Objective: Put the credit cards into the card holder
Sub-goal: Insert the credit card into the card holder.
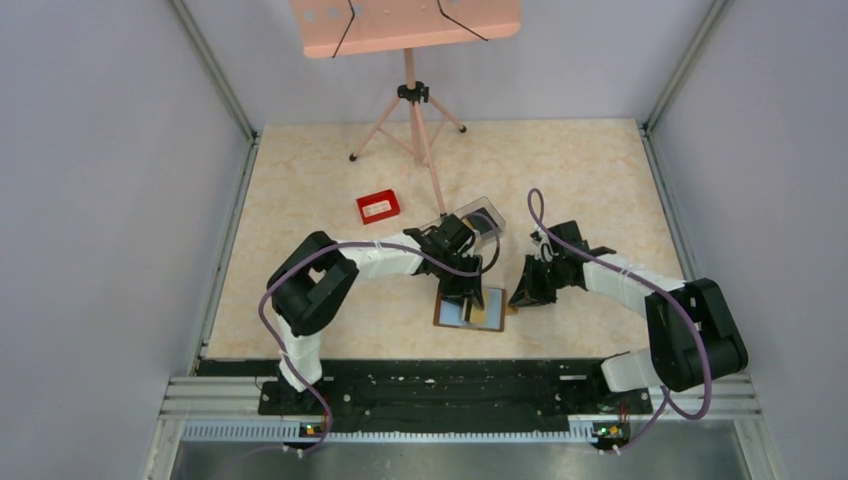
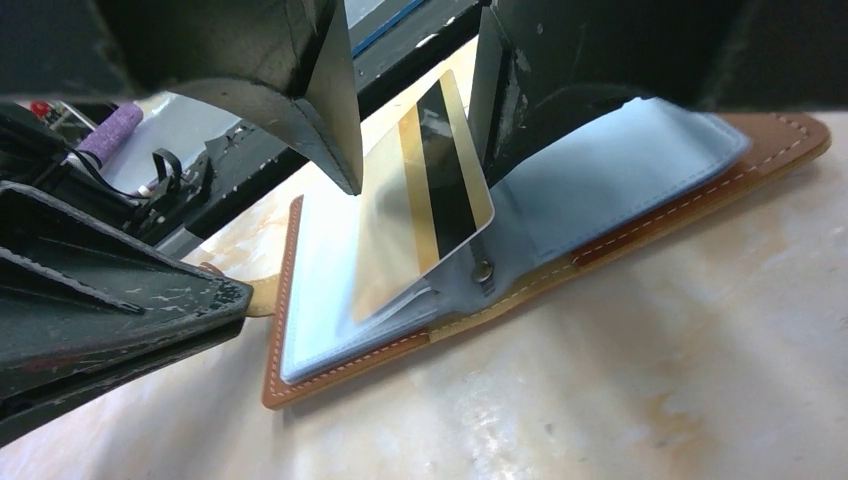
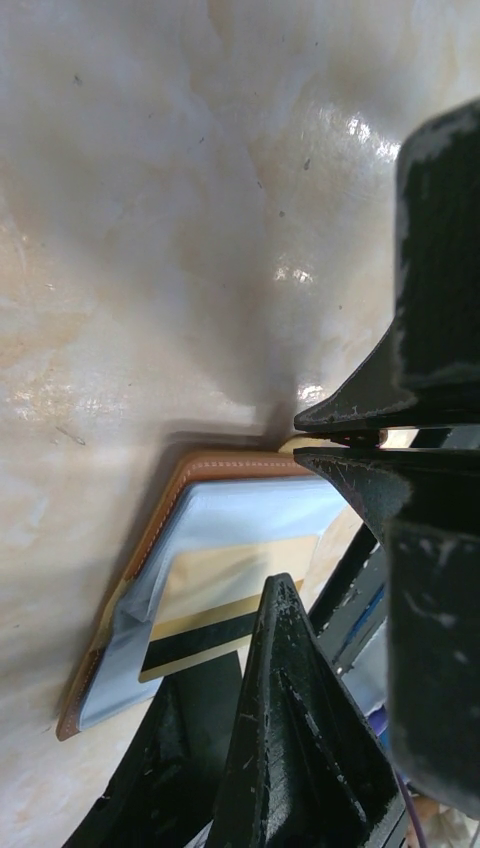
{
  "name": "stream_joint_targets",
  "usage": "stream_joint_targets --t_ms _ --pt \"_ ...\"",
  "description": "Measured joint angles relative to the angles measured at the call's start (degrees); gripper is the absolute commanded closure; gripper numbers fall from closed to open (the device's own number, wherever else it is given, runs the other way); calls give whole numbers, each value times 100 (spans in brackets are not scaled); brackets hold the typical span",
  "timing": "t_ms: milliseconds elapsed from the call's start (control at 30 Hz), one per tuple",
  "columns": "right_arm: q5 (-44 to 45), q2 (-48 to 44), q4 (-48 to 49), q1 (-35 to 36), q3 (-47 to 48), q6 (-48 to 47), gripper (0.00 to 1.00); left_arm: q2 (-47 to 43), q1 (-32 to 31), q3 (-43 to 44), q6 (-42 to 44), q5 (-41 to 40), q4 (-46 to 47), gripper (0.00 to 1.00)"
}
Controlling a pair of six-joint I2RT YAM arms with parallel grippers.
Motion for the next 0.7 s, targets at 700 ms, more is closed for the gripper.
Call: stream_joint_targets --t_ms 700 --pt "-35 0 -109 -39 0 -39 100 680 -225 1069 452 334 -944 51"
